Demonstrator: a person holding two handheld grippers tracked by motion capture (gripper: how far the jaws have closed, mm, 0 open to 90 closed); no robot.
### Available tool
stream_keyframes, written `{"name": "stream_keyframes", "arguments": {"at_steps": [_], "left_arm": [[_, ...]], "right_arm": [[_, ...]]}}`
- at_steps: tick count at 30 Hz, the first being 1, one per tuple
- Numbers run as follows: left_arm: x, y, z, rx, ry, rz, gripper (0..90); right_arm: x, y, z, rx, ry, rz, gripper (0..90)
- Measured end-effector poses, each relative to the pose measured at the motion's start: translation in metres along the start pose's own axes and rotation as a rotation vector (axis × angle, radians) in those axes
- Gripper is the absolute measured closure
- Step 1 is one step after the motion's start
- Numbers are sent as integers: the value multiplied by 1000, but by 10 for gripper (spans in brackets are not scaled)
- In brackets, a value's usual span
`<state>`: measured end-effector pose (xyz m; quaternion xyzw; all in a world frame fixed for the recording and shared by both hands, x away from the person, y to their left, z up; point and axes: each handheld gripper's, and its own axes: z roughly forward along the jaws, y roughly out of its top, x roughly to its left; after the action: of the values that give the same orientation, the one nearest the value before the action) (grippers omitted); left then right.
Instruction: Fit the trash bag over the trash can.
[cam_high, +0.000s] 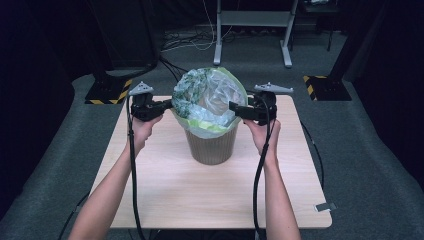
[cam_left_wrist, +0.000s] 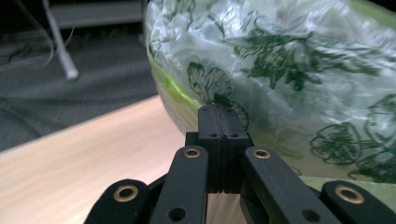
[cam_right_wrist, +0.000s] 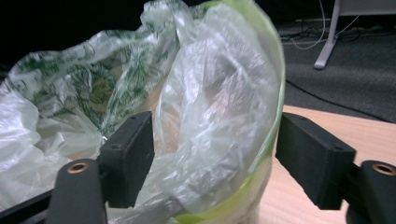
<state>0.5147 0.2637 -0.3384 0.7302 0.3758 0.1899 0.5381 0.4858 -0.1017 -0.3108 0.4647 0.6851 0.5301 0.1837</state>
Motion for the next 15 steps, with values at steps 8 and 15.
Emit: {"name": "stream_keyframes", "arguments": {"at_steps": [8, 15], "left_arm": [[18, -17, 5, -174, -34, -88, 900], [32, -24, 14, -202, -6, -90, 900]], "right_arm": [[-13, 11, -7, -51, -12, 16, 202], [-20, 17, 0, -15, -65, 5, 201]]}}
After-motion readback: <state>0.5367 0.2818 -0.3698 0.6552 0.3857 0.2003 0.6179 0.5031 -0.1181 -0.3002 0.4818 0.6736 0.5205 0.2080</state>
